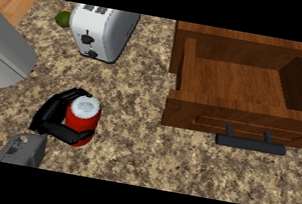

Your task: Pick up the can, place it into the drawer and close the drawer

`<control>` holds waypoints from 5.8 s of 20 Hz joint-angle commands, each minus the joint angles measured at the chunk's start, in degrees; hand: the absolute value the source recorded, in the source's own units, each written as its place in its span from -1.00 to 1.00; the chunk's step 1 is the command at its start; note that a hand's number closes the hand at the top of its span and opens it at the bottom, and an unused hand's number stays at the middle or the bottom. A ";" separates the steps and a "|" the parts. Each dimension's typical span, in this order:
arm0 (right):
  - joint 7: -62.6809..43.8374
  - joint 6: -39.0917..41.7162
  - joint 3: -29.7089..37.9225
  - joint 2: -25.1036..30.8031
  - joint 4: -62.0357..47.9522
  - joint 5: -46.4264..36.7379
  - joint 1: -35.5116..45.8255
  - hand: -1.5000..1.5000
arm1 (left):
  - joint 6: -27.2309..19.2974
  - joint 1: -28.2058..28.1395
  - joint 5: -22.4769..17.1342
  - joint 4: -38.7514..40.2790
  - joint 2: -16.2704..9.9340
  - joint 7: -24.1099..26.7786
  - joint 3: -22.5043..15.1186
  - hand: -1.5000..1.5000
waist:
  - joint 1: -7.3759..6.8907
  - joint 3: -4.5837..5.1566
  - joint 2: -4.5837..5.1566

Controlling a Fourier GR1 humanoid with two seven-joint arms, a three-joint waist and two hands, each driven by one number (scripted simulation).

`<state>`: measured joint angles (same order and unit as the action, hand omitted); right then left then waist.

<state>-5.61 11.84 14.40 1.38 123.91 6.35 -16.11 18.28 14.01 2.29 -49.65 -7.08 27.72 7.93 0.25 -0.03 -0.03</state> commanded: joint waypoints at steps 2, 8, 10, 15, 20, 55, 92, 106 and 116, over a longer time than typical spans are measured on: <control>-1.69 0.38 2.23 0.76 1.26 1.93 0.37 -1.00 | 1.81 -6.45 -1.15 -10.59 1.70 -3.01 -3.13 1.00 | -0.30 0.02 -0.08; 0.67 0.08 -0.07 -1.02 0.85 0.03 -0.72 -1.00 | -9.52 0.22 -4.91 -8.17 2.69 -6.58 5.61 1.00 | -0.11 0.03 0.06; -0.72 0.04 0.89 -0.18 1.93 0.80 -0.52 -1.00 | -14.47 -1.89 -4.70 -9.08 3.92 -5.59 7.20 1.00 | -0.36 0.03 -0.01; -2.42 -1.91 -0.49 -0.75 2.30 -0.70 1.66 -1.00 | -16.34 0.67 -6.49 -18.57 4.00 -14.00 5.41 1.00 | -0.34 0.02 -0.04; -0.71 1.43 1.89 -0.54 4.01 1.75 -3.07 -1.00 | -18.49 -2.08 -3.60 -28.85 6.66 -19.86 -1.24 1.00 | -0.16 0.01 -0.11; 0.48 1.53 1.75 -0.64 2.35 0.63 -2.03 -1.00 | -48.04 59.08 -9.16 -1.08 7.08 -42.82 -19.57 1.00 | 2.11 -0.04 0.38; -2.69 -0.55 0.67 1.11 -1.59 -1.15 7.60 -1.00 | -54.07 70.21 -29.06 28.29 7.08 -27.26 -38.13 1.00 | 5.73 -0.10 1.37; -4.51 -0.93 -1.69 1.11 -0.27 -2.14 10.18 -1.00 | -63.15 66.75 -32.63 27.22 7.08 -25.94 -44.39 -1.00 | 7.81 -0.11 1.70; 0.75 -0.51 -0.35 3.98 1.14 -7.97 9.10 -1.00 | -63.73 65.54 -36.57 28.00 7.08 -22.11 -43.14 -1.00 | 7.03 -0.05 1.71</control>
<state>-6.11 11.26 13.57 3.71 122.48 1.21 -6.42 -44.56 80.84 -32.70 -21.52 -0.01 3.86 -35.75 7.37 -0.14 1.76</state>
